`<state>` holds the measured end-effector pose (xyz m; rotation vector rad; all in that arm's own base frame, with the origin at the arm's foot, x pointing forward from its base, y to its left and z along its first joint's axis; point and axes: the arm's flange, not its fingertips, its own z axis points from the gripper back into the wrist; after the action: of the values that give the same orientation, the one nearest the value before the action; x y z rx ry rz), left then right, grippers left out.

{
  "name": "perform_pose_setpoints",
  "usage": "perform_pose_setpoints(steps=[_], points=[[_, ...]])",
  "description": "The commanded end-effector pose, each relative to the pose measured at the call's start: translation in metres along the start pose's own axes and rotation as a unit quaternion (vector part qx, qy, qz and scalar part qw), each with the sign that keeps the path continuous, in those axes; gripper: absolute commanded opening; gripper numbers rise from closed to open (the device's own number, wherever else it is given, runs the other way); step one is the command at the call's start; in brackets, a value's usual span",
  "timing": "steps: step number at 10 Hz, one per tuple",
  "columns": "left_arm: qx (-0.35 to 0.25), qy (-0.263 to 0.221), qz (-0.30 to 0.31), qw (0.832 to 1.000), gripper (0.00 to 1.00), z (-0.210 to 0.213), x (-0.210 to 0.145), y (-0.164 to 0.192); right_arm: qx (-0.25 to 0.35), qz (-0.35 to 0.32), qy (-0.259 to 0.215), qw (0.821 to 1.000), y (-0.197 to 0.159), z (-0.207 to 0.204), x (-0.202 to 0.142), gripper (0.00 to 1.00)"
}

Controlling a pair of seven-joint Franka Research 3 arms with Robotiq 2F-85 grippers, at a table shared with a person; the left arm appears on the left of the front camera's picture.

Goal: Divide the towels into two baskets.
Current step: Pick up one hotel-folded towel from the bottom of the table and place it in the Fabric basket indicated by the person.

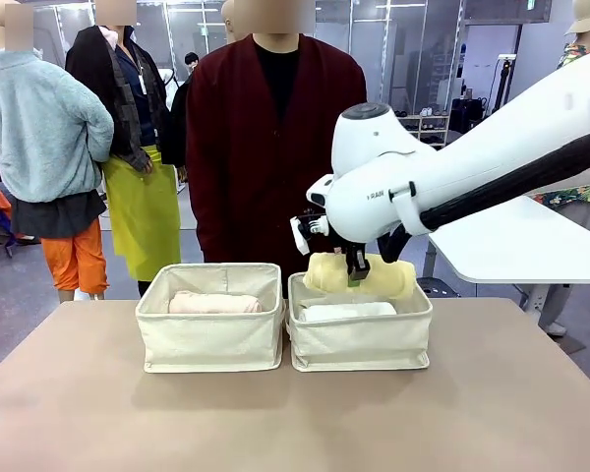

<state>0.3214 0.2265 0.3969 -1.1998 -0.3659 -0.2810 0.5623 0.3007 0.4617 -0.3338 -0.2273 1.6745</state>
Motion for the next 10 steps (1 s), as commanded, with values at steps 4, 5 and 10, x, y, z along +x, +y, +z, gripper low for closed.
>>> perform_pose_setpoints(steps=[4,5,10], points=[[0.000,-0.002,-0.003,1.000,1.00,0.002,-0.001,-0.002,-0.007,-0.012,0.050,0.999,-0.026,-0.053,0.007,0.58],[0.000,-0.002,-0.003,1.000,1.00,0.002,-0.001,-0.002,-0.006,-0.004,0.052,0.999,-0.023,-0.053,0.007,0.79],[0.000,-0.002,-0.003,1.000,1.00,0.002,-0.001,-0.002,-0.008,-0.010,0.061,0.998,-0.008,-0.044,0.005,1.00]])
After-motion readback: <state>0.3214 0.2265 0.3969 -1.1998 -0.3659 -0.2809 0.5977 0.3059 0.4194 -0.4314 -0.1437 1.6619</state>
